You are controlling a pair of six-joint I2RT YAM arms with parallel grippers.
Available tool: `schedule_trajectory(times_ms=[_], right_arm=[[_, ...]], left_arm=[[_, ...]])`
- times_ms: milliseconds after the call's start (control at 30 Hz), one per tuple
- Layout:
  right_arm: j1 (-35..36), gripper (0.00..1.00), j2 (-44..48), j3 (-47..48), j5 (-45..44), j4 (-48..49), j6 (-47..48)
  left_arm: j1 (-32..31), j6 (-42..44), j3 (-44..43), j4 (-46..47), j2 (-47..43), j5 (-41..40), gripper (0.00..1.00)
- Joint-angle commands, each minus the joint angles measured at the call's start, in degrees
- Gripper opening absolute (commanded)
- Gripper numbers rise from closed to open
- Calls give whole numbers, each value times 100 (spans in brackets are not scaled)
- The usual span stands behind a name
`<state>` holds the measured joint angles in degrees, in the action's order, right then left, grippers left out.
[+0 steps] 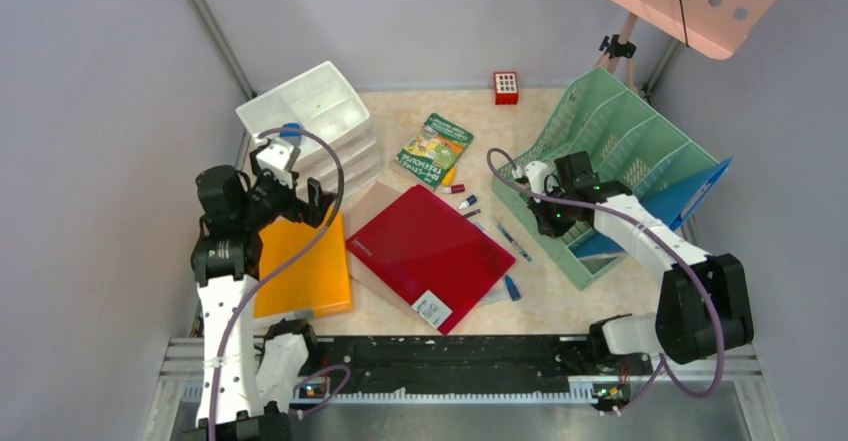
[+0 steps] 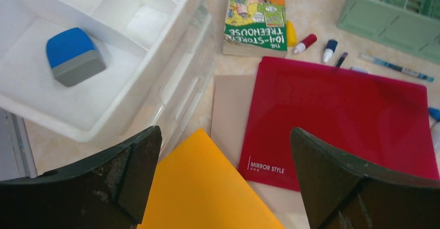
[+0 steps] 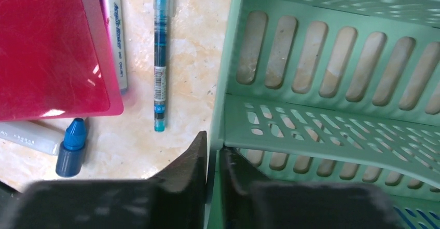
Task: Organize the desk
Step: Move the storage box to the center of the board, then pick up the folder from the center of the board.
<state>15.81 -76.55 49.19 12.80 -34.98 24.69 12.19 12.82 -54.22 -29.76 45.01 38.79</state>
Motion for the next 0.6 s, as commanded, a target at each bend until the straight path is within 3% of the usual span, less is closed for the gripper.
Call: schedule_trajectory(times_ms=[0, 200, 333, 567], right_arm=[[196, 18, 182, 204, 88, 225, 672], [197, 75, 513, 798, 182, -116, 538], [262, 82, 810, 1277, 492, -410, 571], [952, 83, 1175, 1238, 1215, -844, 1131]], left_arm=[[-356, 1029, 147, -403, 18, -221, 99], [-614, 1101, 331, -505, 248, -414, 99], [-1088, 1222, 440, -507, 591, -956, 99], [-1850, 887, 500, -205, 1386, -1388, 98]])
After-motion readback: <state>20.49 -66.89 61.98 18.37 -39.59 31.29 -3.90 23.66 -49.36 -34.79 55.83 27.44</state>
